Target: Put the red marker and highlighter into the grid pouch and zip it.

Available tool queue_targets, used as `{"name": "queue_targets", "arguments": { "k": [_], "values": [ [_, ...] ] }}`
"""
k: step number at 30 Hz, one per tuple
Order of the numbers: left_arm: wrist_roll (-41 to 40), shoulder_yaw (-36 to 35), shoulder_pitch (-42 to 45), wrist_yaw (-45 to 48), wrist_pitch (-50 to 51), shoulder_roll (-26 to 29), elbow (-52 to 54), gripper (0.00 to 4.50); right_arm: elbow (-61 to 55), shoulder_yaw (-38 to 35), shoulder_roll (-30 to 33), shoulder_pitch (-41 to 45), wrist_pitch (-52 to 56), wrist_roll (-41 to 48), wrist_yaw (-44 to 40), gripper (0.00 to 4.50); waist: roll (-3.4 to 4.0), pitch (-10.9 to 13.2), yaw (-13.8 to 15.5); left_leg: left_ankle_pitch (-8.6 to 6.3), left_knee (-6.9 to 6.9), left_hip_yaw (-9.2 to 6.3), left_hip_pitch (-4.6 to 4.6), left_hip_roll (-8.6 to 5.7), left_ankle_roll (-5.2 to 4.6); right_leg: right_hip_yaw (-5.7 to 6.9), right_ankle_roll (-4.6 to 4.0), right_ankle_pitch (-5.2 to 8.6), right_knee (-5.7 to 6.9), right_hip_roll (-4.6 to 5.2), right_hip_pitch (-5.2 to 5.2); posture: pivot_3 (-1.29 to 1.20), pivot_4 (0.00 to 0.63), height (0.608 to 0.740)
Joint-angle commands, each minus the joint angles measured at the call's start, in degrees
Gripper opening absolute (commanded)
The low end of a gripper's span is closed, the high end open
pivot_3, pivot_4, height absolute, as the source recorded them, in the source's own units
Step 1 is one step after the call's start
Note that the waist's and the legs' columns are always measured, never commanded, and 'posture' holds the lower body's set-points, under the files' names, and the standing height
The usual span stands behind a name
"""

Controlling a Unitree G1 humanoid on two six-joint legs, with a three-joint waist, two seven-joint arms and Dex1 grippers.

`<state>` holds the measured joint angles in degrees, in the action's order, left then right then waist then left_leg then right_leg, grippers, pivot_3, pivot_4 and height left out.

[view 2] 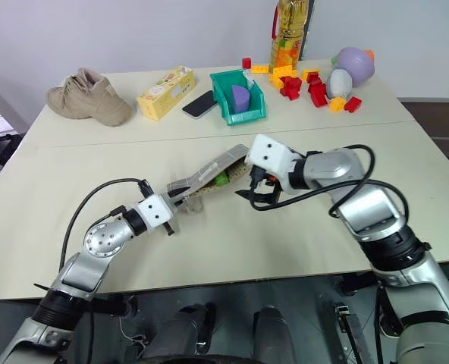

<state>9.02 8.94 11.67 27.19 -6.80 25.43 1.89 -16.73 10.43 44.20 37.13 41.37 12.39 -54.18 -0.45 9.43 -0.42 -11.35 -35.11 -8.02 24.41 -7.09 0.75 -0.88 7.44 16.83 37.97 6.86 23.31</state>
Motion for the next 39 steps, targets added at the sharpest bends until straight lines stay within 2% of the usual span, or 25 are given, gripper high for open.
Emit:
{"name": "queue_targets", "arguments": {
  "k": [1,4,10,13,18,21,27,28,33,39],
  "values": [
    [-1.4,-2.9,0.5,-2.4,4.3,-1.4,1.5,0.00,1.6,-5.7,1.1,-1.6,-0.9,1.8,0.5,4.47,-0.01,0.0,-0.1,0.00,-0.01,0.00,0.00,0.00,0.00,0.00,0.00,0.00,0.00,0.00,-0.01,0.00,0.150,0.740],
    [-1.6,-4.0,1.5,-4.8,7.7,-3.4,1.3,0.00,11.3,-6.8,-0.6,-1.8,-2.0,-1.9,6.5,4.47,-0.01,0.0,-0.2,0.00,-0.02,0.00,-0.03,0.01,0.00,0.00,0.00,0.00,0.03,-0.01,-0.03,0.00,0.150,0.740],
    [-0.4,-3.6,4.0,-8.0,10.9,-6.0,0.5,0.00,36.4,-11.0,-9.5,3.6,-4.8,-4.4,19.6,4.47,-0.01,0.0,-0.3,0.03,-0.02,0.02,-0.04,0.01,0.04,-0.02,-0.01,-0.01,0.07,-0.03,-0.01,0.00,0.150,0.740],
    [-0.3,-3.2,4.4,-8.4,11.4,-6.5,0.6,0.00,45.5,-12.7,-11.5,6.2,-8.5,-4.4,22.2,4.47,0.00,0.0,-0.3,0.06,-0.02,0.07,-0.03,-0.01,0.09,-0.06,-0.01,-0.01,0.06,-0.02,0.01,0.00,0.150,0.740],
    [-0.2,-3.2,4.3,-8.7,11.7,-6.7,1.0,0.00,53.8,-13.0,-12.5,8.5,-13.5,-5.3,23.5,4.47,0.00,0.0,-0.3,0.13,-0.02,0.07,-0.03,-0.01,0.19,-0.05,-0.01,-0.01,0.04,-0.03,-0.01,0.00,0.150,0.740],
    [-0.3,-3.3,4.1,-8.8,11.8,-6.6,1.1,0.00,54.8,-13.0,-12.7,8.7,-14.5,-5.1,22.8,3.59,0.00,0.0,-0.4,0.10,-0.02,0.08,-0.03,0.00,0.14,-0.06,-0.01,-0.01,0.06,-0.03,-0.01,0.00,0.150,0.740],
    [-0.4,-3.5,4.2,-8.8,11.7,-6.4,0.8,0.00,52.5,-12.9,-13.2,7.8,-14.7,-4.6,22.0,0.49,0.00,0.0,-0.4,0.09,-0.02,0.07,-0.03,0.00,0.13,-0.06,-0.01,-0.01,0.06,-0.04,-0.01,0.00,0.150,0.740],
    [-0.4,-3.6,4.3,-8.9,11.7,-6.4,0.6,0.00,51.3,-12.7,-13.2,7.4,-14.6,-4.8,22.0,0.29,0.00,0.0,-0.4,0.09,-0.02,0.07,-0.03,0.00,0.12,-0.06,-0.01,-0.01,0.06,-0.04,-0.01,0.00,0.150,0.740],
    [-1.2,-4.4,4.8,-9.2,12.1,-6.7,0.2,0.00,39.1,-9.5,-9.7,3.5,-14.2,-6.8,18.3,0.30,0.00,0.0,-0.2,0.09,-0.03,0.07,-0.02,0.00,0.12,-0.06,-0.01,-0.01,0.06,-0.03,0.01,0.00,0.150,0.740],
    [-2.1,-5.1,6.1,-9.0,12.1,-6.7,-0.9,0.00,12.7,-8.2,-0.7,-4.9,-13.7,-1.7,4.0,0.30,0.01,0.0,-0.2,0.04,-0.03,0.06,0.01,0.00,0.05,-0.04,0.01,0.00,0.05,-0.03,0.03,0.00,0.150,0.740]
  ]
}}
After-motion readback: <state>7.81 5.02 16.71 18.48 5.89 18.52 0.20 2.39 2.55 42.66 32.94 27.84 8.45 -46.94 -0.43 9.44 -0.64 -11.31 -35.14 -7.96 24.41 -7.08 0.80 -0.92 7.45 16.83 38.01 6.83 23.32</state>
